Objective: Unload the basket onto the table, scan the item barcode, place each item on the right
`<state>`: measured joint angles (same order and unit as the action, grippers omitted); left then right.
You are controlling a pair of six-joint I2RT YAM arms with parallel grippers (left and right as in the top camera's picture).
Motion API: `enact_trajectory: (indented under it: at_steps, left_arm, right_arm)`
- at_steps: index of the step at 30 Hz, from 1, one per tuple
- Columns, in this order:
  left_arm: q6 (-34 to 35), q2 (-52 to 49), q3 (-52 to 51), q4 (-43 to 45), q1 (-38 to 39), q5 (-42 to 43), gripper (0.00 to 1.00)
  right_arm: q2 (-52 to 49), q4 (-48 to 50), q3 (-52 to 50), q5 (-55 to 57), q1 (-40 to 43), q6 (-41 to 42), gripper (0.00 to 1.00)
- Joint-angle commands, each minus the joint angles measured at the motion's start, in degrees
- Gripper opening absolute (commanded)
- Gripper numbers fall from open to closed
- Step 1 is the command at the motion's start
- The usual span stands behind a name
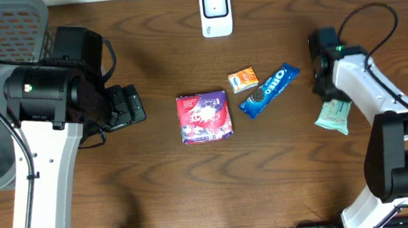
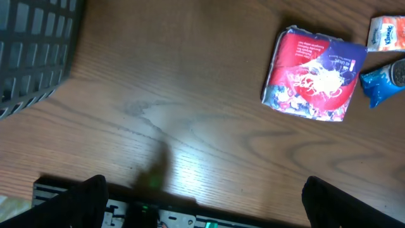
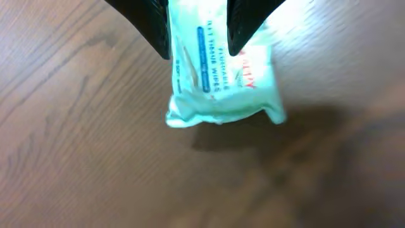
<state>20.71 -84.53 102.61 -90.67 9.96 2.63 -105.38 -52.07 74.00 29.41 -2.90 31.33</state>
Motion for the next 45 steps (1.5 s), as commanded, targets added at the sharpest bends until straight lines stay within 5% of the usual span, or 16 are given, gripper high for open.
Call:
enact_trajectory:
  at_steps: [1, 5, 14, 31, 41, 44, 45]
  left_arm:
    - [-0.76, -0.44, 0.0, -0.15, -0.13, -0.76, 0.98]
    - [-0.76, -0.44, 0.0, -0.15, -0.13, -0.76, 0.98]
    - [-0.76, -0.44, 0.0, -0.15, -0.13, -0.76, 0.98]
    - [-0.76, -0.44, 0.0, -0.15, -0.13, -0.76, 0.98]
    - [-0.76, -0.44, 0.0, -0.15, -0.13, -0.76, 0.98]
    - [-0.76, -0.44, 0.0, -0.15, -0.13, -0.76, 0.98]
    - [-0.76, -0.44, 0.0, -0.15, -0.13, -0.76, 0.98]
  right_arm:
    - [0.04, -1.75, 5.22, -6.82, -0.2, -4.76, 0.29]
    - [0.04, -2.34, 6.58, -17.97, -0.2, -11.67, 0.48]
    - [0.04, -10.99, 5.44, -23.76, -0.22, -11.67, 0.47]
    - [0.02, 9.57, -13.38, -1.4, -0.2, -7.8, 0.54]
    - [0.02, 17.94, -20.79, -1.38, -0.13, -6.93, 0.45]
    - [0.02, 18.03, -21.03, -1.4, -0.04, -6.95, 0.28]
    - [0.02, 18.03, -21.03, -1.42, -0.04, -6.95, 0.1]
